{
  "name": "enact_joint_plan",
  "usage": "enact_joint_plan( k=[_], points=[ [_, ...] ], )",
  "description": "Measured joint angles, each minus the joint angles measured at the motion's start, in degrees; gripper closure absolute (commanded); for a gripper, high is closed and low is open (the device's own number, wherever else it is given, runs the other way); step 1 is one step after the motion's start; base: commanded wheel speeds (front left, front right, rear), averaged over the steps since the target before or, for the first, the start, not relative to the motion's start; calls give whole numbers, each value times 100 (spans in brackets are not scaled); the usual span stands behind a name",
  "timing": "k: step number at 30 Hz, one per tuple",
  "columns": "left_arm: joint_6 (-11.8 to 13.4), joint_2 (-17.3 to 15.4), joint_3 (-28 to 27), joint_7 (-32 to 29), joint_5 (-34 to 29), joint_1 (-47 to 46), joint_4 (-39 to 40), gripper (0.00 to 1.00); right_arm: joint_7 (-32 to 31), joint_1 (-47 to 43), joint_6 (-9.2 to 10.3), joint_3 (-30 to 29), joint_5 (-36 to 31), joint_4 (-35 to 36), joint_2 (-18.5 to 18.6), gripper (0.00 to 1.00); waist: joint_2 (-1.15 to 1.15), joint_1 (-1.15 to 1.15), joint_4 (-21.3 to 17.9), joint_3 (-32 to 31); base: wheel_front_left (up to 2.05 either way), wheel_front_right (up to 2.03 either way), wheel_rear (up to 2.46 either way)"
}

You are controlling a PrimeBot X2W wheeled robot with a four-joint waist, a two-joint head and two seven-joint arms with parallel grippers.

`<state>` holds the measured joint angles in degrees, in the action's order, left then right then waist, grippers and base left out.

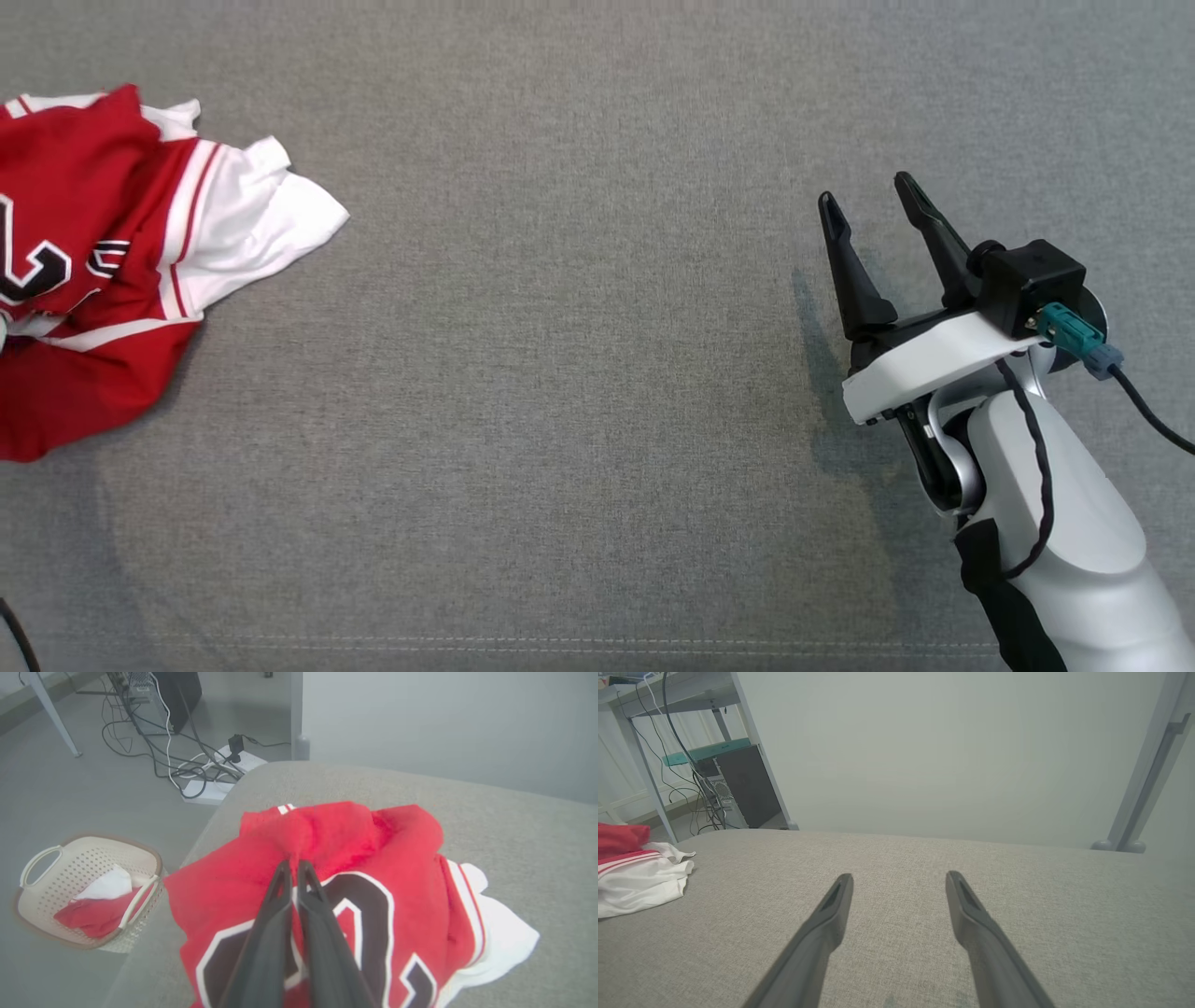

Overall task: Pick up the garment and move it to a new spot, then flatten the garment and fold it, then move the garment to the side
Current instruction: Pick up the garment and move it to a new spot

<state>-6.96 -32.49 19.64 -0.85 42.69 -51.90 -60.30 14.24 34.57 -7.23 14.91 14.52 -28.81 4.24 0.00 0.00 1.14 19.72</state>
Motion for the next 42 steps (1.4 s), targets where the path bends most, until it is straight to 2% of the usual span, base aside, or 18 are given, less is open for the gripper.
enact_joint_plan(
  k=[11, 15, 27, 32, 34, 42],
  points=[
    [-7, -86, 338, 553, -282, -603, 1232, 100, 0, -368, 0, -76, 226, -67, -34, 0, 0, 0, 92, -712, 0, 0, 0],
    [-10, -90, 492, 573, -342, -873, 1841, 100, -1, -485, 0, -113, 302, -119, -48, 0, 0, 0, 68, -964, 0, 0, 0],
    [-11, 624, 956, 600, -242, -964, 3325, 100, 0, -724, 0, -122, 363, -158, -69, 0, 0, 0, -296, -1359, 0, 0, 0],
    [-3, 903, 1093, 652, -125, -893, 3427, 100, 0, -724, -1, -123, 369, -154, -71, 0, 0, 0, -490, -1380, 0, 0, 0],
    [15, 1109, 1214, 797, -121, -581, 3360, 100, 0, -723, 0, -122, 370, -143, -71, 0, 0, 0, -641, -1339, 0, 0, 0],
    [158, 1519, 1482, 1379, -153, 609, 2540, 100, 0, -700, 0, -11, 471, -91, -73, 0, 0, 0, -978, -1169, 0, 0, 0]
  ],
)
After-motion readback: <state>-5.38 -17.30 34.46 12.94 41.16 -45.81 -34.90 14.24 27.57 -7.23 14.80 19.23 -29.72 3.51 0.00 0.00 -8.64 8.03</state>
